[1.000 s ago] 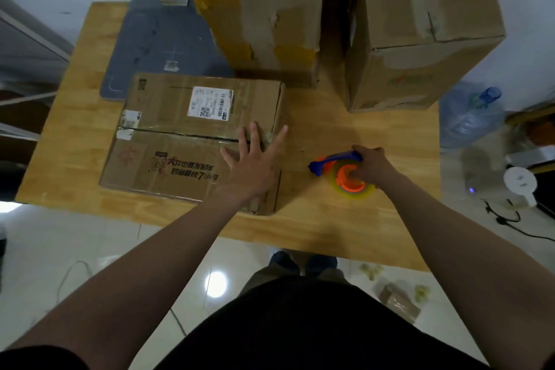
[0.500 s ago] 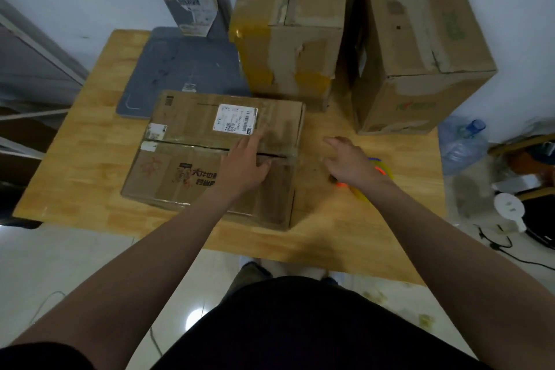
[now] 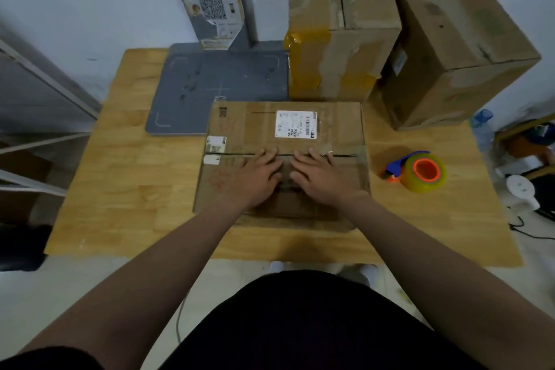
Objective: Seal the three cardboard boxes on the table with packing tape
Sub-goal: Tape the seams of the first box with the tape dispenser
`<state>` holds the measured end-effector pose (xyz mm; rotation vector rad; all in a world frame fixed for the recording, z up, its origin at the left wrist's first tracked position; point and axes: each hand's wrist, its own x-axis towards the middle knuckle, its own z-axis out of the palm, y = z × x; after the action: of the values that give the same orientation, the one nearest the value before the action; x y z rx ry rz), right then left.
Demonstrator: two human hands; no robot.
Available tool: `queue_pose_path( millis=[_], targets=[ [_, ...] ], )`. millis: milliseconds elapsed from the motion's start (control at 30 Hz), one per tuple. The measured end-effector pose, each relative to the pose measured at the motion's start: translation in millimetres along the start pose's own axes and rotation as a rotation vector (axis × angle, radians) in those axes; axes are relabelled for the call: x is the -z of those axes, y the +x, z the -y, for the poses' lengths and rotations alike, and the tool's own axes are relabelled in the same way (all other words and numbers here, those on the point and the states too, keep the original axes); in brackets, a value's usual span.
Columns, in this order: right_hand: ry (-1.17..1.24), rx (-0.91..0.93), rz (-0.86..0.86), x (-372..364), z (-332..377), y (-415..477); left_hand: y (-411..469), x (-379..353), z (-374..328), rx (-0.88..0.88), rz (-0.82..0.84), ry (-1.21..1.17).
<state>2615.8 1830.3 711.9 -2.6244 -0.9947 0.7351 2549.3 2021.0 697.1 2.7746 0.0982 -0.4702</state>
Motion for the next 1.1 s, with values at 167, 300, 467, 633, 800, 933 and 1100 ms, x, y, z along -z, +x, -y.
queue_pose_path(
  millis=[167,300,467,633,800,933,1100],
  targets=[
    [-0.107,-0.144,-0.112,-3,-25,-22,-14,7,26,0.002,-0.056,-0.037],
    [-0.093,-0.306,-0.191,-7,-43,-37,-23,6,47,0.046,-0.135,-0.021],
    [-0.069,-0.440,-0.271,-17,-44,-37,-28,8,53,0.064,-0.172,0.004],
    [0.088,-0.555,-0.337,-16,-45,-29,-26,4,59,0.182,-0.264,-0.033],
    [0.259,-0.583,-0.365,-7,-47,-18,-22,7,70,0.446,-0.321,-0.341],
    [0.352,-0.659,-0.386,7,-49,-7,-15,20,79,0.534,-0.360,-0.560],
    [0.337,-0.733,-0.326,15,-53,12,-7,24,76,0.608,-0.266,-0.473]
  ],
)
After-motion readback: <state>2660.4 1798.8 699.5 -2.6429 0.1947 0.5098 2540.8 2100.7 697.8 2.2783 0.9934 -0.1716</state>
